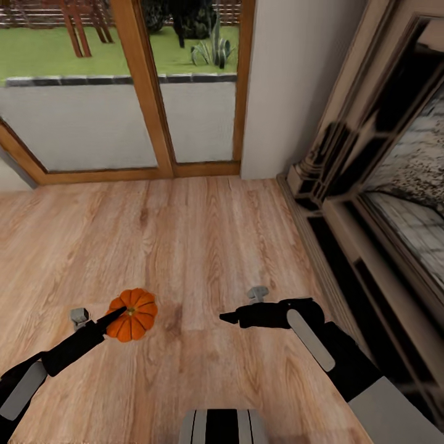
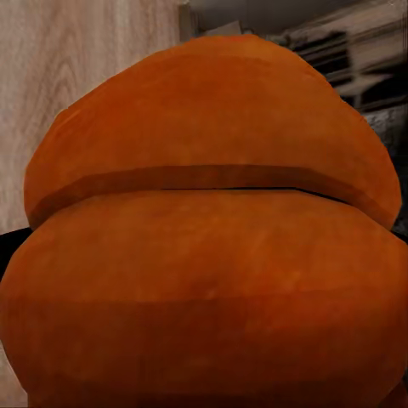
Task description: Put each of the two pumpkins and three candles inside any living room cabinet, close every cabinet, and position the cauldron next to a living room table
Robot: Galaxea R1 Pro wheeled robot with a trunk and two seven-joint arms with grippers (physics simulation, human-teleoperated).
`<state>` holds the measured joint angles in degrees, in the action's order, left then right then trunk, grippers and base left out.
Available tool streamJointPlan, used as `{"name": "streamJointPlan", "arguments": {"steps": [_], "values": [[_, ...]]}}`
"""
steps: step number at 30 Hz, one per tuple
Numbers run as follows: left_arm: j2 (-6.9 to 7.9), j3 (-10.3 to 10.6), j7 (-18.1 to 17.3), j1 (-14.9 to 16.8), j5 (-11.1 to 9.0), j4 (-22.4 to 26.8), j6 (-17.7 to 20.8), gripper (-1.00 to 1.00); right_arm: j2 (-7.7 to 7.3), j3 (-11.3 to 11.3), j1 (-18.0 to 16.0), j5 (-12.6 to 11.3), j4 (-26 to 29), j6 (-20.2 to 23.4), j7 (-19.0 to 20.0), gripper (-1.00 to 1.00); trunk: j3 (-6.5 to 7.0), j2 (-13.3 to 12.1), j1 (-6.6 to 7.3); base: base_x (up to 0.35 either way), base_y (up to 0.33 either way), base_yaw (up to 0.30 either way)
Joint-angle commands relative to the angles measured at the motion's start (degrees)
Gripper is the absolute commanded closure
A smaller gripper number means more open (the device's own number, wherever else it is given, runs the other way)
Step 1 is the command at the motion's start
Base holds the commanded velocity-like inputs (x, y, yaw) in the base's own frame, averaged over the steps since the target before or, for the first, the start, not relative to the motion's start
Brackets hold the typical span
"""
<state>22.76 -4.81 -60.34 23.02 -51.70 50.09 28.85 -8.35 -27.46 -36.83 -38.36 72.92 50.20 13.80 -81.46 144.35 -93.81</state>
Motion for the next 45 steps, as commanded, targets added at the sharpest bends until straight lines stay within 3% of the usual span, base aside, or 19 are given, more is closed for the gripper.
{"name": "streamJointPlan", "arguments": {"steps": [1,5,7,12,16,23,29,31,34,36,45], "values": [[0.00,0.0,-0.1,0.0,-0.1,0.0,0.1,1.00,0.25,0.0,0.0,0.2,-0.2,0.0,-0.4,-1.00,0.23,0.0,0.02,0.000,0.000,0.288],[0.00,0.0,-0.1,0.0,-0.1,0.0,0.4,1.00,3.15,0.0,0.0,2.8,-1.7,-0.5,-5.2,-1.00,1.12,-0.1,0.13,0.000,0.000,0.288],[0.00,0.0,-0.2,0.0,-0.1,0.0,1.1,1.00,5.00,0.0,0.0,5.4,-5.3,-4.3,-7.4,-1.00,1.56,-0.1,0.18,0.000,0.000,0.288],[0.14,-0.1,-3.4,0.0,0.0,-0.1,1.3,1.00,5.26,-0.7,0.0,6.2,-6.4,-5.5,-7.7,-1.00,2.67,-0.2,0.31,0.000,0.000,0.288],[1.55,0.0,-4.8,0.0,-0.3,-0.2,1.3,1.00,5.28,-0.7,0.0,6.3,-6.4,-6.4,-7.7,-1.00,3.55,-0.2,0.41,0.000,0.000,0.288],[1.88,-0.1,-5.0,0.0,-0.3,-0.2,1.3,1.00,5.28,-2.6,0.0,6.4,-7.7,-10.9,-7.7,-1.00,5.10,-0.3,0.59,0.000,0.000,0.288],[1.95,-0.1,-5.4,0.0,-0.3,-0.2,1.3,1.00,5.28,-3.1,0.0,6.4,-8.1,-11.9,-7.7,-1.00,6.50,-0.4,0.75,0.000,0.000,0.288],[2.00,-0.1,-7.0,0.0,-0.3,-0.6,1.3,1.00,5.42,-3.5,0.0,6.3,-8.8,-11.9,-7.7,-1.00,7.02,-0.4,0.80,0.000,0.000,0.283],[2.05,-1.5,-12.2,0.0,-0.1,-4.5,1.3,1.00,6.44,-6.3,0.0,6.5,-11.0,-12.5,-7.7,-1.00,7.81,-0.5,0.88,0.000,0.000,0.280],[2.09,-2.3,-15.2,0.0,0.0,-5.5,1.4,1.00,6.83,-7.0,0.0,6.5,-12.3,-14.1,-7.7,-1.00,8.34,-0.5,0.93,0.000,0.000,0.279],[2.11,-2.7,-17.2,0.0,0.0,-6.0,1.4,1.00,7.49,-7.9,0.0,6.5,-17.5,-19.2,-7.8,-1.00,10.68,-0.6,1.16,0.000,0.000,0.279]]}}
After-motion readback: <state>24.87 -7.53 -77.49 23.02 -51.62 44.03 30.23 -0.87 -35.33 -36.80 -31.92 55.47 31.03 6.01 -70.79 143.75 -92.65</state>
